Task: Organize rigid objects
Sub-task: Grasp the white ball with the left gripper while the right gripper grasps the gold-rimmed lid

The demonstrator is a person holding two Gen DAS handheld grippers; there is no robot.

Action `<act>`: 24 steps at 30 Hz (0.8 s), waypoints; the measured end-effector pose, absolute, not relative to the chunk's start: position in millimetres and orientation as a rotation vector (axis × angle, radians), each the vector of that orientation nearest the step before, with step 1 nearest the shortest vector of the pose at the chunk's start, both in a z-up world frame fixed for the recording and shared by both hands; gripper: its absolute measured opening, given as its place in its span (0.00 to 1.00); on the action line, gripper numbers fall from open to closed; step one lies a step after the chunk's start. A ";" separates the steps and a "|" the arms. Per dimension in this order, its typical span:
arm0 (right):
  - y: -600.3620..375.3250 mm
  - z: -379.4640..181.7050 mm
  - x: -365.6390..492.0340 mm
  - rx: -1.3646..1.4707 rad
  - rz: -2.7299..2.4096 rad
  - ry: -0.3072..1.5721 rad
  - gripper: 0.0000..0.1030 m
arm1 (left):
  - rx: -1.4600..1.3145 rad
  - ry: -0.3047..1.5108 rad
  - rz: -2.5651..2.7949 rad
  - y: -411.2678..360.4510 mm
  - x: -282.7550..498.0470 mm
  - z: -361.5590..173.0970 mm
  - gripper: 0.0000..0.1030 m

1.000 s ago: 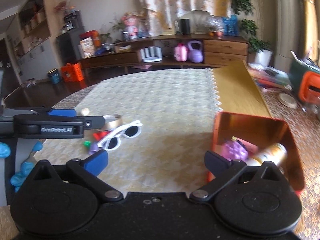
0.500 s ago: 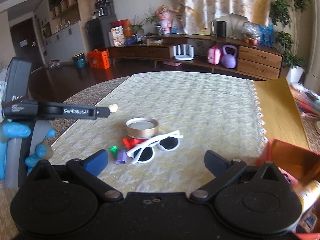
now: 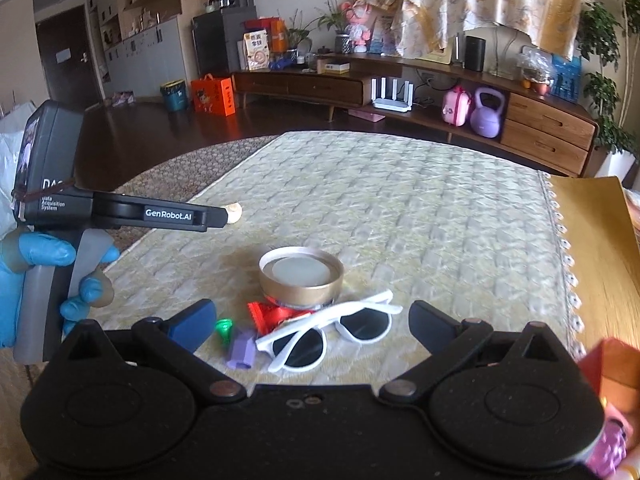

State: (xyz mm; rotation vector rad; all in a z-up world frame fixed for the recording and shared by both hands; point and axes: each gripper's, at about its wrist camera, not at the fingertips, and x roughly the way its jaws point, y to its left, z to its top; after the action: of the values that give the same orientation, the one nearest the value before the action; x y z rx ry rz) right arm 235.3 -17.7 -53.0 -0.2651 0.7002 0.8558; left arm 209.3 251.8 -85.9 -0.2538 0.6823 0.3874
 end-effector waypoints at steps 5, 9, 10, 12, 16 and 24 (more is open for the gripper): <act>0.1 -61.3 249.6 -0.276 0.856 0.701 1.00 | -0.285 0.707 0.395 266.9 223.8 -101.9 0.81; 13.5 -68.6 259.8 -0.293 0.868 0.714 1.00 | -0.275 0.710 0.400 272.0 233.9 -110.7 0.81; 17.0 -70.7 262.4 -0.296 0.870 0.719 1.00 | -0.276 0.709 0.402 273.5 236.2 -112.8 0.81; 24.4 -75.2 266.7 -0.301 0.874 0.728 1.00 | -0.279 0.710 0.406 275.9 240.5 -116.8 0.81; 39.5 -85.1 273.9 -0.326 0.873 0.732 1.00 | -0.288 0.717 0.411 280.5 246.8 -124.5 0.81; 55.4 -102.3 284.3 -0.341 0.851 0.745 0.99 | -0.252 0.710 0.411 282.8 254.5 -131.6 0.81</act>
State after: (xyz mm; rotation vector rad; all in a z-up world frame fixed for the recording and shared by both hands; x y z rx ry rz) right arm 284.3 55.4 -102.3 -0.3412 0.7453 0.8509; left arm 254.5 282.8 -131.6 -0.2525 0.7100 0.4106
